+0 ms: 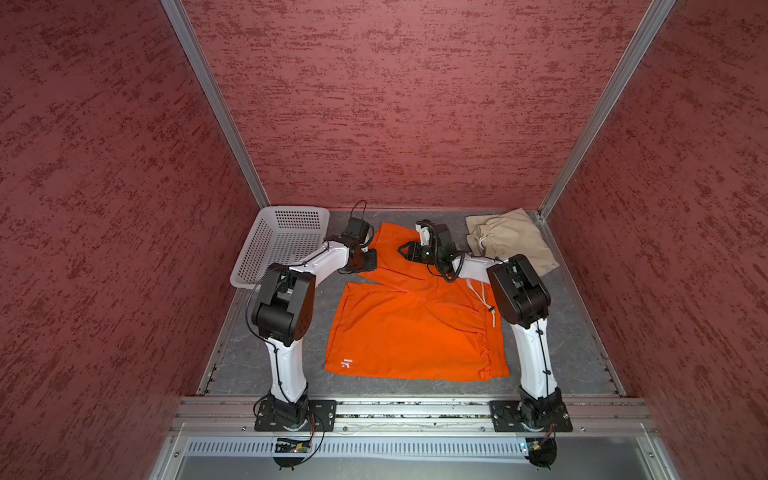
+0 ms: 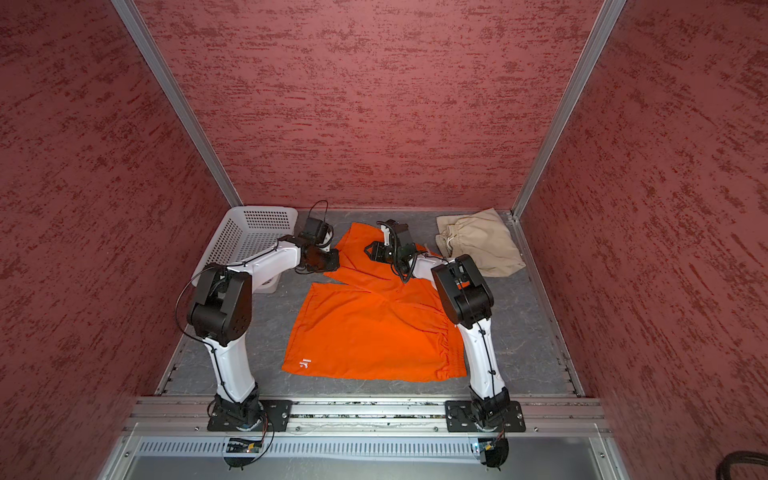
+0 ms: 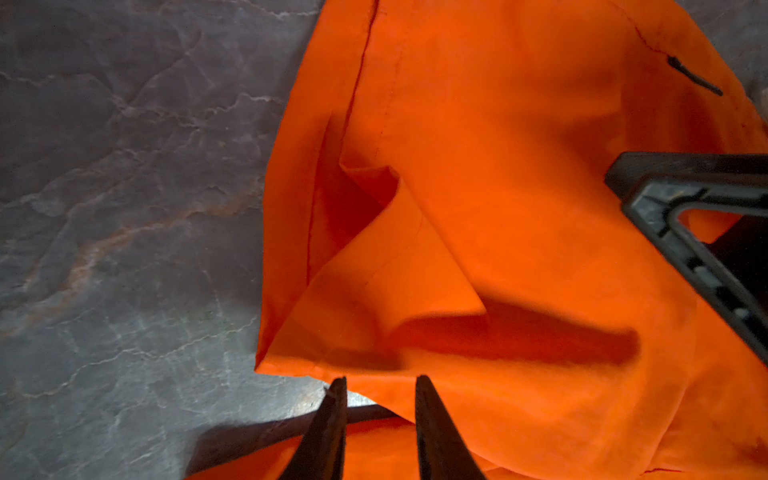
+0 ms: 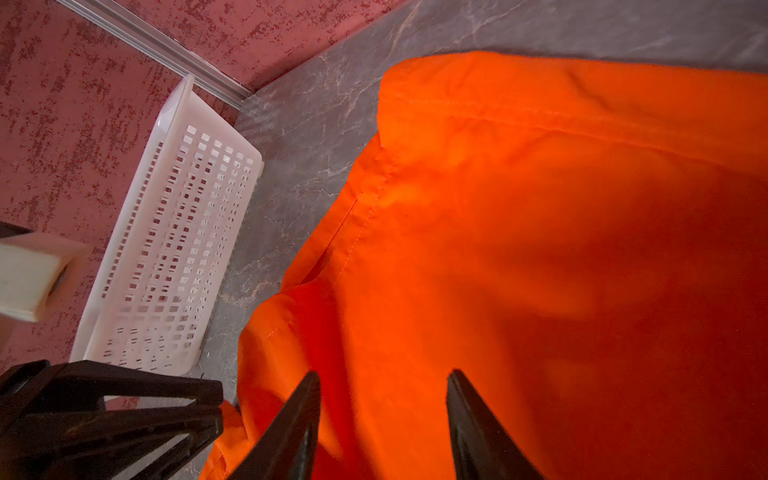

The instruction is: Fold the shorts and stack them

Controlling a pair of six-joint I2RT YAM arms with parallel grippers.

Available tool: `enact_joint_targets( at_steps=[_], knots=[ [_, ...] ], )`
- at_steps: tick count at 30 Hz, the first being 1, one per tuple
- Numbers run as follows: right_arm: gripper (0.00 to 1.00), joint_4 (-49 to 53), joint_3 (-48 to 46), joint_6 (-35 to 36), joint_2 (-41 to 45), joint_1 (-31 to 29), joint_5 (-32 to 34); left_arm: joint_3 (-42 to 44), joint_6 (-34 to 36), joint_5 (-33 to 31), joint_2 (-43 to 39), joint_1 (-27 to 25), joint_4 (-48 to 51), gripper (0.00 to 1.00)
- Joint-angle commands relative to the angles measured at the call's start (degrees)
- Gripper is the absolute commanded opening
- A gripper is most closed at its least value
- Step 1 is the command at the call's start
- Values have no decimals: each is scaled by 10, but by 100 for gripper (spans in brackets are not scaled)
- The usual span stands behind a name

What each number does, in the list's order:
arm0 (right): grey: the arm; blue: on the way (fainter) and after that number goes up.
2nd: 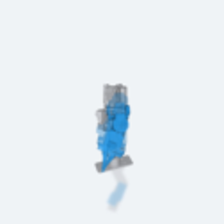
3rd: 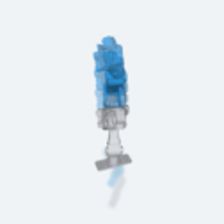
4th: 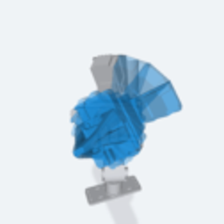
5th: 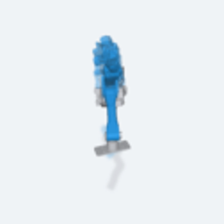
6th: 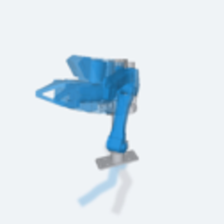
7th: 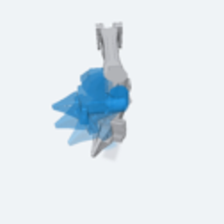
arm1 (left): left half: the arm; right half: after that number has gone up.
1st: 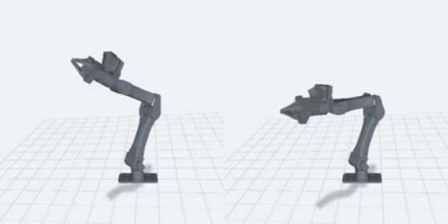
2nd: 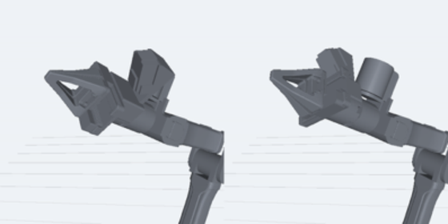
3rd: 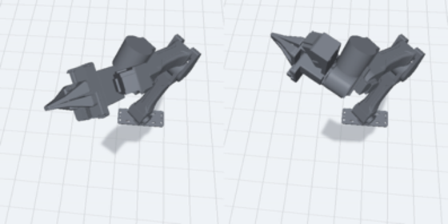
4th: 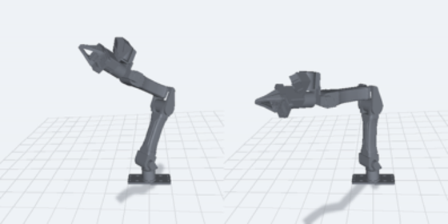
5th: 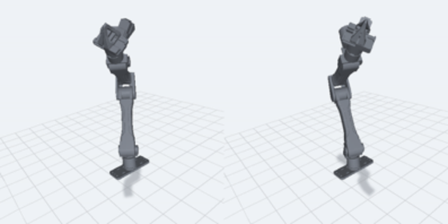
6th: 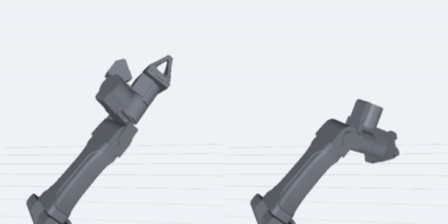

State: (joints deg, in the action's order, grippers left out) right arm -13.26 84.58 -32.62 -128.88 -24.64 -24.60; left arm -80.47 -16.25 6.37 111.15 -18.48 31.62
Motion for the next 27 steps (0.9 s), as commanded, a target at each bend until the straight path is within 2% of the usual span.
enact_joint_targets(
  at_steps=[1,14,21,27],
  knots=[
    [50,-8,40,-9,-31,1,-21,3,-4,3,21,7,-19,28],
    [49,182,218,-21,-151,12,65,73,-12,-6,36,33,-7,25],
    [49,195,262,-26,-165,24,61,94,-11,15,12,42,-23,23],
    [49,184,246,-13,-141,23,53,69,-15,27,-48,42,-31,30]
  ],
)
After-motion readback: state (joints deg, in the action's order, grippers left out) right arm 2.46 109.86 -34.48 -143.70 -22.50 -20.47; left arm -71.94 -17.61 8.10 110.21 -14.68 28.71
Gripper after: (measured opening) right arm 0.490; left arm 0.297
